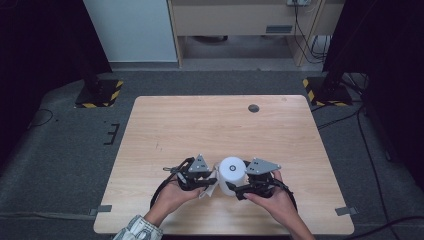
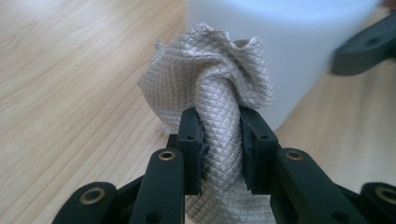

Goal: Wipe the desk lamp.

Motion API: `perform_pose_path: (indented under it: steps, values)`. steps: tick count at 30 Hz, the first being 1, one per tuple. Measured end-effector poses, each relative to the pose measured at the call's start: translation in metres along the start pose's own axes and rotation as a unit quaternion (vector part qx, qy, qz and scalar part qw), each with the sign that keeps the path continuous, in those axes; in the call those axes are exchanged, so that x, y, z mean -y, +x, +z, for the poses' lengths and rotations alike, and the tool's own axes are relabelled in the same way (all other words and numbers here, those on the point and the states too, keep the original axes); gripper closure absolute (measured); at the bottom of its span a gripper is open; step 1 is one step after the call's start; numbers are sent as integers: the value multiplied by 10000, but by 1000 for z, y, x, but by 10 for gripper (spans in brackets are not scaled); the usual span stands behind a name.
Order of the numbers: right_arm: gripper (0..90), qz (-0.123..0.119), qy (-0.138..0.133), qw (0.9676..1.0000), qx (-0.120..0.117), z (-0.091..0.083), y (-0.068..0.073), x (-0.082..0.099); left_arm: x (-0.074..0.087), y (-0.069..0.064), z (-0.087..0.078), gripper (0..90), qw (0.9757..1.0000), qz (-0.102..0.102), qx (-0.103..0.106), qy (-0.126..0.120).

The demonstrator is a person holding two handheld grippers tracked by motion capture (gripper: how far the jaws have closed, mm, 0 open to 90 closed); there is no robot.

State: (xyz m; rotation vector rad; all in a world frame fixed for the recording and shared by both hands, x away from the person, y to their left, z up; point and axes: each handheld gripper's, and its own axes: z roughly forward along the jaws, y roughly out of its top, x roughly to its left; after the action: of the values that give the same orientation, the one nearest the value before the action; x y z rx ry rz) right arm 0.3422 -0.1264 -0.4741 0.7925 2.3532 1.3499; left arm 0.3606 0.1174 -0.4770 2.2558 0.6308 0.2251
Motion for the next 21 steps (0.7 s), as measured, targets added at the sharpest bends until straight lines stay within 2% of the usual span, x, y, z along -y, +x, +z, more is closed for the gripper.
perform_pose_path:
  steps: [5, 9, 12, 16, 19, 21]
  values:
    - [54, 86, 89, 9999, -45, -2, -2, 2, 3, 10, -4, 714, 9997, -171, -122, -118]
    - [49, 196, 113, 9997, -36, -13, -10, 9, 6, 20, -10, 714, 9990, -283, -276, -189]
    - [51, 220, 115, 9997, -53, -25, -16, 15, 10, 30, -16, 712, 9978, -362, -510, -210]
    - [67, 361, 238, 9989, 179, -40, -31, 27, 17, 47, -25, 710, 9953, -509, -791, -235]
    - [103, 549, 334, 9969, 445, -48, -44, 36, 21, 60, -31, 710, 9925, -637, -1010, -278]
    - [104, 661, 416, 9951, 607, -51, -54, 41, 22, 70, -33, 710, 9910, -660, -1146, -210]
